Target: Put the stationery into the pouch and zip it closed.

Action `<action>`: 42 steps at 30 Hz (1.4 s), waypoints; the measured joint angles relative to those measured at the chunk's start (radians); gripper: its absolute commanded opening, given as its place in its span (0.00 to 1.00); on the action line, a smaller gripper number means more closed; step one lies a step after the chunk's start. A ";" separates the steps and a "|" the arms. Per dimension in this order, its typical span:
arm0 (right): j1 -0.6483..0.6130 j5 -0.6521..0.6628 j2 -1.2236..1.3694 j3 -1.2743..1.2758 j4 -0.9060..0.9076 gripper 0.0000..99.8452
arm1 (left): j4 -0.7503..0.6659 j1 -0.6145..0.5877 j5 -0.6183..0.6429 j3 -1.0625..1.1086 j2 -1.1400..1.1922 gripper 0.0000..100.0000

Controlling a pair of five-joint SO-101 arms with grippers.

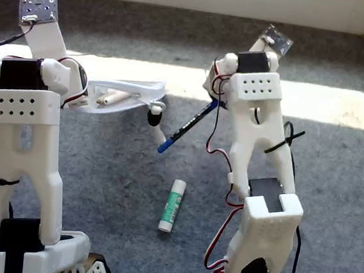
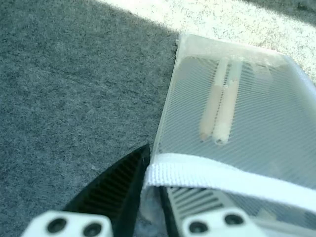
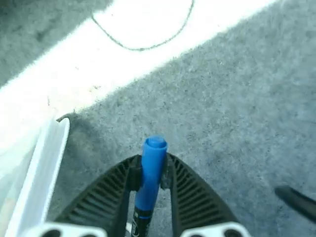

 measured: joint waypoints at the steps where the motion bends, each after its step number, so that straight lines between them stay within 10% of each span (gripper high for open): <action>1: 0.000 0.009 0.000 -0.029 0.020 0.01 | 0.000 0.000 0.000 0.000 0.000 0.01; 42: -0.038 0.535 0.000 -0.928 0.198 0.01 | 0.094 0.201 0.000 -0.232 0.028 0.01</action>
